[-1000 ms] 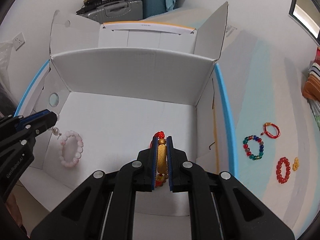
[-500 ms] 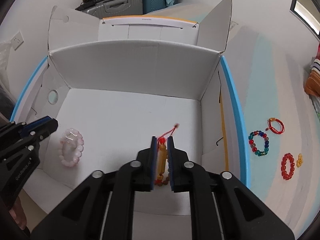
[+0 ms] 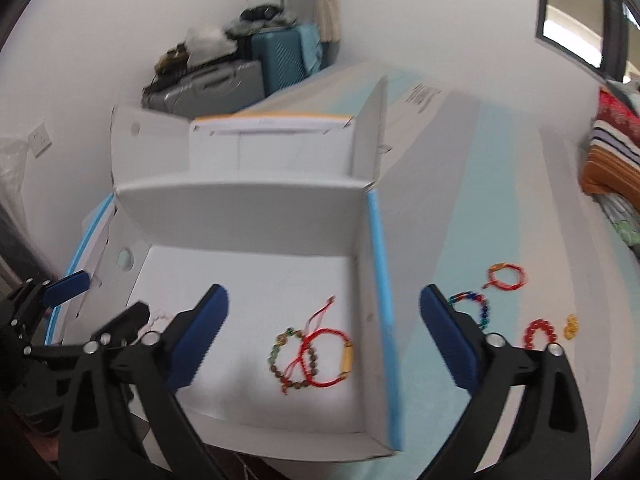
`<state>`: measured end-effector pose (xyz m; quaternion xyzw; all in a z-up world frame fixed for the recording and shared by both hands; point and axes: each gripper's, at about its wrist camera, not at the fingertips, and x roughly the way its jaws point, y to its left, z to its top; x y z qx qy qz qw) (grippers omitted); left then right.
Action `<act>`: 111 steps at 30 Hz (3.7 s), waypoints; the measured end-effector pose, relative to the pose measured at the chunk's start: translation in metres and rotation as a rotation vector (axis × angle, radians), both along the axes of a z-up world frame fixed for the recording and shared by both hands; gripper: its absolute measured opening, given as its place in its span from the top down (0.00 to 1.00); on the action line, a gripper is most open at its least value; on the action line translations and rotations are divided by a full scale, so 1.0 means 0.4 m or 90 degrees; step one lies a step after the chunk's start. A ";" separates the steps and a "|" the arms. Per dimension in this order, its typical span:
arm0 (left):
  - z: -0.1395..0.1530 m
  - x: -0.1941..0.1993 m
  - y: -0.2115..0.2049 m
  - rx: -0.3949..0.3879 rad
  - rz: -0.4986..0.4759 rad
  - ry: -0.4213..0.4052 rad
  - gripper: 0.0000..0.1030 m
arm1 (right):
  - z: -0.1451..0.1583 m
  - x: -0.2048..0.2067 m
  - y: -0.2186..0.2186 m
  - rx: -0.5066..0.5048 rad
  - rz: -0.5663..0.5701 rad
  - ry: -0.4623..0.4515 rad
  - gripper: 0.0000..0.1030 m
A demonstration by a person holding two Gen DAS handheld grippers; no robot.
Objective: Organize jewelry
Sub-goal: 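Move both tools back over the remaining bracelets on the bed, then grasp the multicolour glass-bead bracelet with the left tool while the right tool grasps the red bead bracelet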
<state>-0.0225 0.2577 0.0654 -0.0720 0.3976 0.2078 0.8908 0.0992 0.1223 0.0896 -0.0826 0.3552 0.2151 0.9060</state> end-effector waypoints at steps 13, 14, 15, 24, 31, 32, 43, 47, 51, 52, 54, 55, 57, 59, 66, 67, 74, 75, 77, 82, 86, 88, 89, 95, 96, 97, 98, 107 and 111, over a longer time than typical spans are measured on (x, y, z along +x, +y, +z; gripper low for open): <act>0.031 0.107 -0.210 -0.008 -0.090 -0.021 0.06 | 0.054 0.021 -0.234 0.008 -0.089 -0.035 0.07; 0.032 0.112 -0.225 -0.007 -0.095 -0.022 0.06 | 0.055 0.023 -0.248 0.008 -0.093 -0.037 0.07; 0.034 0.122 -0.247 -0.008 -0.105 -0.024 0.06 | 0.057 0.027 -0.271 0.008 -0.101 -0.039 0.07; 0.042 0.192 -0.393 -0.002 -0.161 -0.026 0.06 | 0.047 0.054 -0.422 0.007 -0.149 -0.039 0.07; 0.019 0.261 -0.506 -0.017 -0.206 -0.018 0.06 | 0.018 0.089 -0.540 0.017 -0.185 -0.028 0.07; 0.013 0.272 -0.520 -0.023 -0.211 -0.015 0.06 | 0.012 0.095 -0.561 0.020 -0.194 -0.028 0.07; -0.078 0.371 -0.619 -0.053 -0.239 0.000 0.06 | -0.079 0.187 -0.712 0.030 -0.255 -0.003 0.07; -0.128 0.399 -0.634 -0.049 -0.234 0.010 0.06 | -0.147 0.223 -0.731 0.009 -0.262 0.012 0.07; -0.168 0.429 -0.643 -0.033 -0.227 0.011 0.06 | -0.199 0.240 -0.738 0.010 -0.259 0.016 0.07; -0.177 0.436 -0.645 -0.030 -0.226 0.009 0.06 | -0.213 0.244 -0.738 0.011 -0.259 0.018 0.08; -0.195 0.449 -0.647 -0.026 -0.226 0.005 0.06 | -0.242 0.251 -0.738 0.015 -0.257 0.021 0.08; -0.209 0.458 -0.647 -0.018 -0.224 0.005 0.06 | -0.258 0.255 -0.737 0.017 -0.257 0.024 0.09; -0.235 0.475 -0.645 -0.009 -0.220 0.007 0.06 | -0.290 0.266 -0.734 0.022 -0.254 0.034 0.14; -0.260 0.491 -0.632 -0.010 -0.212 0.005 0.06 | -0.322 0.277 -0.736 0.023 -0.258 0.049 0.15; -0.323 0.544 -0.579 -0.054 -0.176 0.004 0.06 | -0.416 0.307 -0.714 -0.005 -0.256 0.092 0.25; -0.327 0.548 -0.574 -0.054 -0.172 0.002 0.06 | -0.420 0.308 -0.711 -0.009 -0.258 0.092 0.25; -0.353 0.580 -0.560 -0.050 -0.170 0.012 0.06 | -0.429 0.310 -0.689 -0.015 -0.262 0.085 0.41; -0.358 0.584 -0.563 -0.047 -0.171 0.016 0.06 | -0.432 0.307 -0.688 -0.014 -0.263 0.084 0.43; -0.362 0.590 -0.567 -0.041 -0.171 0.020 0.06 | -0.434 0.307 -0.687 -0.008 -0.260 0.085 0.46; -0.369 0.591 -0.578 -0.018 -0.175 0.029 0.07 | -0.430 0.303 -0.680 -0.001 -0.260 0.080 0.50; -0.369 0.590 -0.581 -0.019 -0.175 0.025 0.13 | -0.424 0.293 -0.669 0.005 -0.253 0.074 0.53; -0.368 0.586 -0.584 -0.017 -0.177 0.023 0.21 | -0.422 0.289 -0.659 0.005 -0.241 0.072 0.53; -0.368 0.585 -0.585 -0.015 -0.182 0.022 0.23 | -0.424 0.289 -0.654 0.000 -0.238 0.073 0.53; -0.365 0.575 -0.601 -0.011 -0.199 0.025 0.50 | -0.432 0.290 -0.637 0.000 -0.224 0.083 0.69; -0.364 0.574 -0.599 -0.016 -0.201 0.025 0.55 | -0.433 0.289 -0.636 -0.002 -0.224 0.082 0.69; -0.363 0.574 -0.597 -0.022 -0.204 0.025 0.61 | -0.433 0.289 -0.636 -0.004 -0.223 0.082 0.70; -0.362 0.574 -0.595 -0.027 -0.207 0.026 0.63 | -0.434 0.289 -0.637 -0.002 -0.222 0.083 0.73; -0.344 0.560 -0.592 -0.049 -0.212 0.016 0.83 | -0.428 0.288 -0.648 0.007 -0.228 0.081 0.87; -0.324 0.550 -0.592 -0.054 -0.215 0.002 0.92 | -0.420 0.282 -0.650 0.013 -0.227 0.075 0.87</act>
